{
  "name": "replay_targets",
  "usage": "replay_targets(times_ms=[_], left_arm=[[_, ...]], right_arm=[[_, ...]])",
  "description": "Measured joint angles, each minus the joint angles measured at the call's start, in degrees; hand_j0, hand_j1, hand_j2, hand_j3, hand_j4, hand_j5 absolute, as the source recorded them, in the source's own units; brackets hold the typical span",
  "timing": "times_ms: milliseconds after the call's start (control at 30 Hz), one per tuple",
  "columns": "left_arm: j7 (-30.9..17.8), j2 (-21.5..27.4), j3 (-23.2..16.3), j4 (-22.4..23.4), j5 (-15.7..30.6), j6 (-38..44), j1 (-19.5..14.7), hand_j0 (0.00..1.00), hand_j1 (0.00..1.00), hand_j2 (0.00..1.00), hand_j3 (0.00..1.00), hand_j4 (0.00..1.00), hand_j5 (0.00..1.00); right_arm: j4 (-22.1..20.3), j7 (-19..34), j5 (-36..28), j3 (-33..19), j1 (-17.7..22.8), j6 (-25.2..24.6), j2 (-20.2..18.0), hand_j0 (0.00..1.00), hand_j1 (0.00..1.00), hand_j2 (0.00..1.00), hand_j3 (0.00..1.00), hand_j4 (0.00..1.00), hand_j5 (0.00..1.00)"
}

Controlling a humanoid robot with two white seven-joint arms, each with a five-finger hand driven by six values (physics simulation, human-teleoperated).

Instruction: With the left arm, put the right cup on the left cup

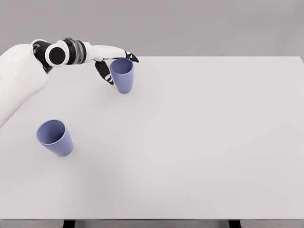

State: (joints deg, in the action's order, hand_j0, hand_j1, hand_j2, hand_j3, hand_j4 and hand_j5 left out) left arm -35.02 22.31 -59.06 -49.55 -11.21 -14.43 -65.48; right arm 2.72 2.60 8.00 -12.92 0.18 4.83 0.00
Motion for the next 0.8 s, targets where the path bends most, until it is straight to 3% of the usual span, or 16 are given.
replay_targets(times_ms=[667, 800], left_arm=[[0.0, -1.6, 0.0, 2.5, -1.0, 0.0, -0.2, 0.97, 0.97, 0.97, 0.97, 0.97, 0.97], [0.0, -2.2, 0.0, 3.3, -1.3, 0.1, -0.2, 0.84, 0.84, 0.84, 0.84, 0.84, 0.84]], right_arm=[[0.0, 0.0, 0.0, 0.0, 0.1, 0.0, 0.0, 1.00, 1.00, 1.00, 1.00, 1.00, 1.00], [0.0, 0.0, 0.0, 0.0, 0.0, 0.0, 0.0, 1.00, 1.00, 1.00, 1.00, 1.00, 1.00]])
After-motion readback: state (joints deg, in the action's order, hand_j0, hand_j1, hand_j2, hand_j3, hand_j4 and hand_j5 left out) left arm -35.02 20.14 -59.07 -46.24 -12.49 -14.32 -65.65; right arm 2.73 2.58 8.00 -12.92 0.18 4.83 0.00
